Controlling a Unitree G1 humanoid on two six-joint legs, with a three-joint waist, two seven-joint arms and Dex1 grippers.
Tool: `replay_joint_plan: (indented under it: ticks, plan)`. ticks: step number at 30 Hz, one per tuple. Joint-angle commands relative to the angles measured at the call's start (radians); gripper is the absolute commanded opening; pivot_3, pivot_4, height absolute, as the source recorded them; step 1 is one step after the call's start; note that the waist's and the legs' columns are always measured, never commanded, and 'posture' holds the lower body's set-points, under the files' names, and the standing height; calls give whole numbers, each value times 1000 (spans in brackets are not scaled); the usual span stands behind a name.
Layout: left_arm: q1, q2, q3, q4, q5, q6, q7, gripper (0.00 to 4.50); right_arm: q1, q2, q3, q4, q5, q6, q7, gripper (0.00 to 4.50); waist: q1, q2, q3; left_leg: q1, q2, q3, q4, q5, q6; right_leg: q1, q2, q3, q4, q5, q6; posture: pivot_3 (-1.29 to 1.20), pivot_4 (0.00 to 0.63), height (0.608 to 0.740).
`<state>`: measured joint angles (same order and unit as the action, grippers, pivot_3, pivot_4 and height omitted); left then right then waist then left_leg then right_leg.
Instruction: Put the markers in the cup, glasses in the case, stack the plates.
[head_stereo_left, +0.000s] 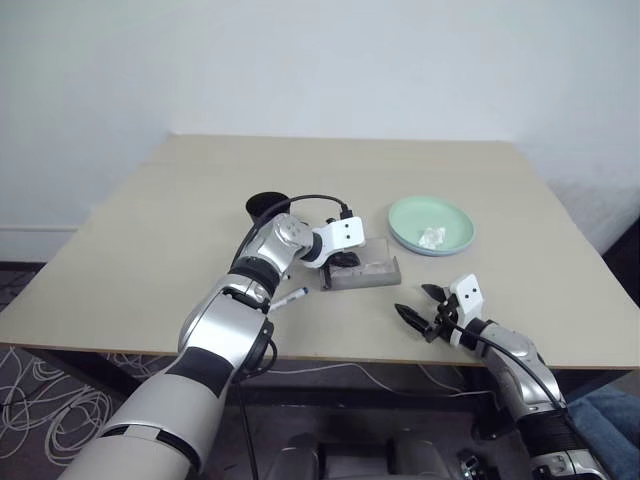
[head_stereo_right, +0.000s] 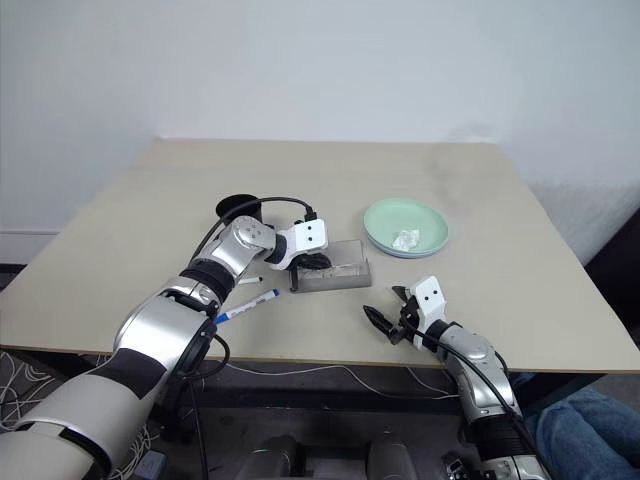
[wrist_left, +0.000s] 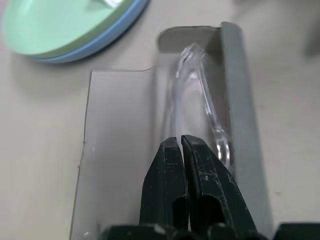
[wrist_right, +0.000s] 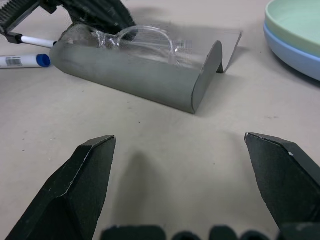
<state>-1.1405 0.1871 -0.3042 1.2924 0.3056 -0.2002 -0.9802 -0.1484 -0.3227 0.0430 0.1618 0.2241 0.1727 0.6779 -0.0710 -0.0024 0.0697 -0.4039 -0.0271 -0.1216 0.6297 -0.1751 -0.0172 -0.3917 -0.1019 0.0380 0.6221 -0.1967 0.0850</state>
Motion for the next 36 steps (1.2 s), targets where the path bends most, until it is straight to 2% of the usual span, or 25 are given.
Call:
replay_joint_plan:
  ticks: [1, 11, 20, 29, 36]
  plan:
    - [-56, -3, 31, -8, -15, -19, 43, 17, -26, -1, -4, -19, 3, -9, 3, 4500, 0, 0, 0, -1, 0, 0, 0, 0, 0, -1, 0, 0, 0, 0, 0, 0, 0, 740]
    - [-78, -3, 50, 11, -12, -20, 196, 17, -38, -1, 2, -7, 1, -12, 2, 4500, 0, 0, 0, -4, 0, 0, 0, 0, 0, -3, 0, 0, 0, 0, 0, 0, 0, 740]
    - [-85, 0, 32, 26, 44, -11, 356, 3034, -48, -1, 2, -8, 1, -12, 0, 4500, 0, 0, 0, -4, 0, 0, 0, 0, 0, -3, 0, 0, 0, 0, 1, 0, 0, 740]
    - [-84, 9, -4, 52, 127, 29, 526, 3034, -58, 2, -3, -5, -1, -18, -13, 4500, 1, 0, 0, -4, 0, 0, 0, 0, 0, -3, 0, -1, 0, 0, 1, 0, 0, 740]
    - [-71, -9, 26, 69, 110, 121, 509, 3034, -64, 10, -2, -3, -4, -23, -29, 4500, 0, 0, 0, -5, 0, 0, 0, 0, 0, -3, 0, -1, 0, 0, 1, 0, 0, 740]
